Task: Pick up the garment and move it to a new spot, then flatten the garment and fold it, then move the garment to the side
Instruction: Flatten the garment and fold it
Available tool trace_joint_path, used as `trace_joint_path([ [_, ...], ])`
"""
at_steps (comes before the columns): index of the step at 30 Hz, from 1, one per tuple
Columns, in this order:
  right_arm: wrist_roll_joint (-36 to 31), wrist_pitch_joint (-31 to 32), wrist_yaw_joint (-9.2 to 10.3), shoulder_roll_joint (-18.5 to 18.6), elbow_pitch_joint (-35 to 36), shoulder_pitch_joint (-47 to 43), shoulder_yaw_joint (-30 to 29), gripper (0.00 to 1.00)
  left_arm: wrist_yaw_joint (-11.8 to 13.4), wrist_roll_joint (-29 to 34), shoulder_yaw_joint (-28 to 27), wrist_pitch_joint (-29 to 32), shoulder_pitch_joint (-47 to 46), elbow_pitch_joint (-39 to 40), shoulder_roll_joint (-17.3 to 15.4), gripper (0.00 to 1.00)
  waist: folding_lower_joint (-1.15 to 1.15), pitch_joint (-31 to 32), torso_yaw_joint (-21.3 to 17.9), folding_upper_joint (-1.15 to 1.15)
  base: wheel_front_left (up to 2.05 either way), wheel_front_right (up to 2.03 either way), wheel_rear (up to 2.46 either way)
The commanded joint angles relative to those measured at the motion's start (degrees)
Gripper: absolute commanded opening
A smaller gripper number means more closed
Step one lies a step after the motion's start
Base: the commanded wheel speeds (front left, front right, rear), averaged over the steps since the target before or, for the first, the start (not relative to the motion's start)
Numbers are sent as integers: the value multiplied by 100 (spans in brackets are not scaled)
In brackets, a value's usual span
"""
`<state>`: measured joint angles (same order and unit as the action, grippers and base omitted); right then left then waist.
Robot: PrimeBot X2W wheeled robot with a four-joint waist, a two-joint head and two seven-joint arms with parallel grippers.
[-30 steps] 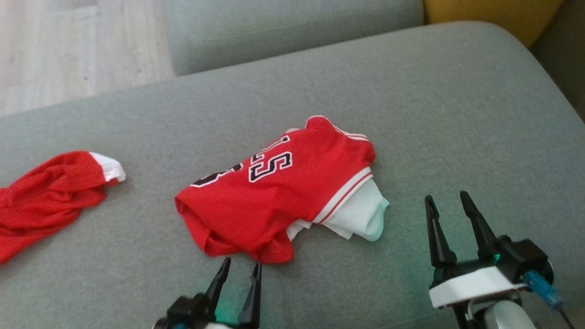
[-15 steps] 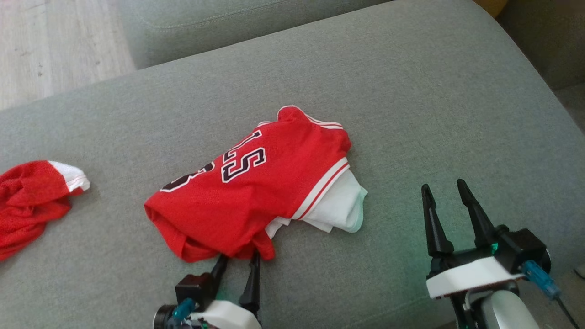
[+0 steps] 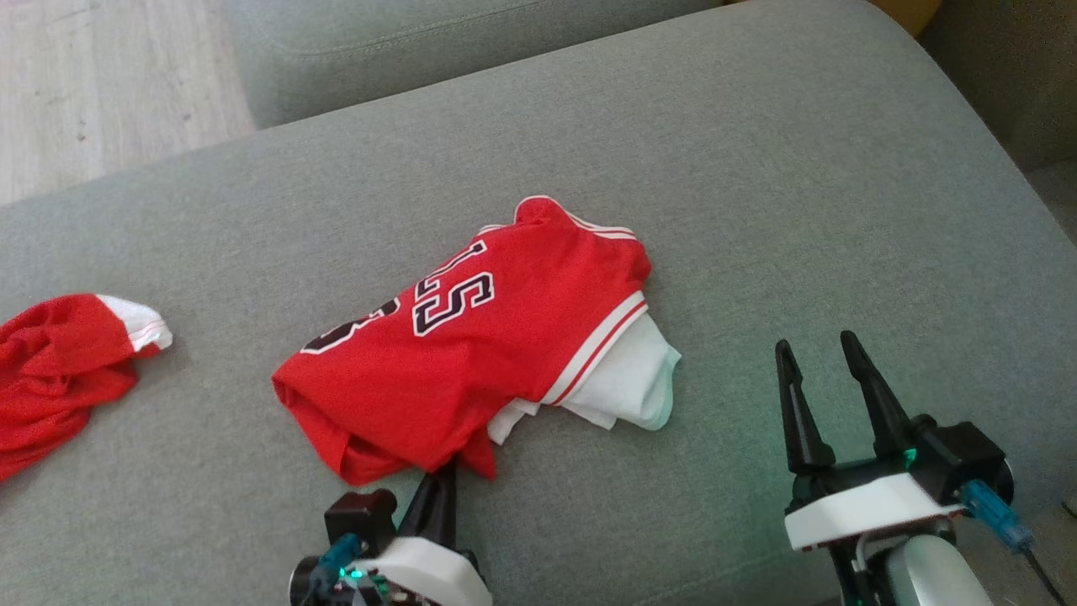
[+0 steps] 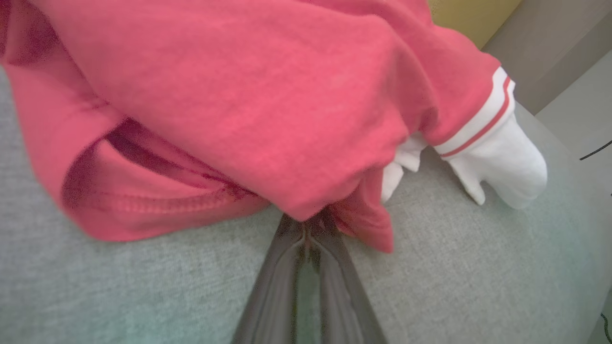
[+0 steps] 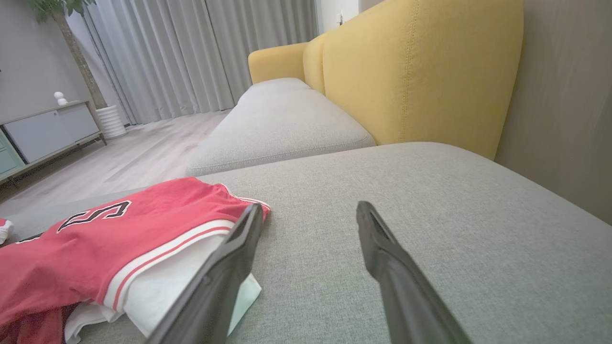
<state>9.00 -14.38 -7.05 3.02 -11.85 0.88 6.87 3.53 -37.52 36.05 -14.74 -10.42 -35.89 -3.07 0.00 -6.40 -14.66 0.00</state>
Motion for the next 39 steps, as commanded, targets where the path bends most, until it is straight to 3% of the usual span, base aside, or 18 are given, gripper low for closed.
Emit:
trace_joint_path([
  [1, 11, -62, -44, 44, 152, 234, 122, 100, 1, -39, -121, -25, -239, 106, 19, 0, 0, 17, 37, 0, 0, 0, 0],
  [5, 14, -62, -44, 34, 159, 152, 59, 100, 105, 56, -429, -25, -234, 366, -82, 0, 0, 87, 156, 0, 0, 0, 0],
  [8, 26, -62, -44, 24, 161, 69, 23, 100, 188, 164, -542, -14, -82, 758, -424, 0, 0, 168, 276, 0, 0, 0, 0],
  [17, 69, -62, -44, -1, 155, -68, 27, 100, 652, 538, -703, 1235, 397, 3071, -2112, 0, 0, 402, 726, 0, 0, 0, 0],
  [18, 69, -62, -44, -1, 155, -68, 27, 100, 652, 538, -703, 1235, 397, 3071, -2112, 0, 0, 402, 726, 0, 0, 0, 0],
  [23, 66, -62, -44, -7, 134, -124, 9, 100, 976, 1413, -404, 2462, 549, 4207, -3291, 0, 0, 536, 877, 0, 0, 0, 0],
  [26, 71, -62, -44, -10, 147, -146, -10, 100, 1200, 1706, -229, 3148, 929, 4779, -3757, 0, 0, 563, 897, 0, 0, 0, 0],
  [30, 81, -62, -44, -12, 149, -188, 4, 100, 1470, 1709, -187, 3251, 1372, 4708, -3820, 0, 0, 571, 898, 0, 0, 0, 0],
  [39, 62, -62, -44, -13, 140, -185, -29, 100, 2177, 1677, -450, 2838, 1843, 3951, -3607, 0, 0, 547, 892, 0, 0, 0, 0],
])
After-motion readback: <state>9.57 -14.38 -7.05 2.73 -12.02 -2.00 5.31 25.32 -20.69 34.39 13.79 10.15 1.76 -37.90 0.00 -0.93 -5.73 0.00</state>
